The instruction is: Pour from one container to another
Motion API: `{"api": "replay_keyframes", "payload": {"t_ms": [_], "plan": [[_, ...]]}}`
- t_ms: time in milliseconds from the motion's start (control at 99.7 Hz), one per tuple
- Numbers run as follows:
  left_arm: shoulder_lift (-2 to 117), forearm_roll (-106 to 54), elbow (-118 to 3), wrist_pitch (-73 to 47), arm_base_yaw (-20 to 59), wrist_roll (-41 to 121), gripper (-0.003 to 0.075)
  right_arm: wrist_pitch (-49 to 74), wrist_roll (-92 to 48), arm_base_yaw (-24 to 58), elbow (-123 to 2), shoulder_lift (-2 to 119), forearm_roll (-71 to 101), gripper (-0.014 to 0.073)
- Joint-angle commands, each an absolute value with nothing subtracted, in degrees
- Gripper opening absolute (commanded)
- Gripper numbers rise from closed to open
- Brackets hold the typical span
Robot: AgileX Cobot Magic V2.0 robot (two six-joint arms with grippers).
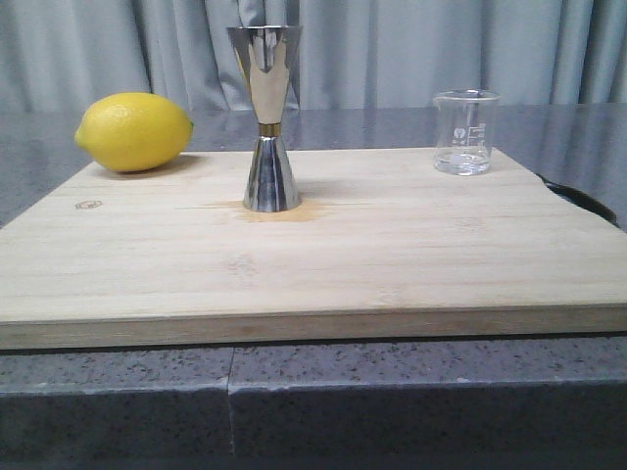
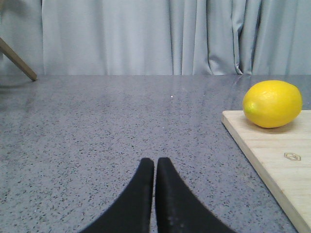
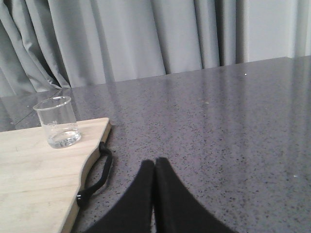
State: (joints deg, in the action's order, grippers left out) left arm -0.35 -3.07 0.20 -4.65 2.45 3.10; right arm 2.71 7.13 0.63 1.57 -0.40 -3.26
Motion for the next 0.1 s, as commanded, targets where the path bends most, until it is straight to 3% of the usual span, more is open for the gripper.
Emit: {"api": "replay_keyframes", "payload": {"t_ms": [0,90], "plan": [[-1.8,-3.7,0.5,0.0,2.4,2.9,-0.0019,-2.0,6.9,0.4,2.5,-1.8,-3.3,-0.0071],[-1.8,-3.7,0.5,0.0,2.4,2.9,-0.0019,-2.0,6.9,0.4,2.5,-1.8,-3.3,-0.0071]]}}
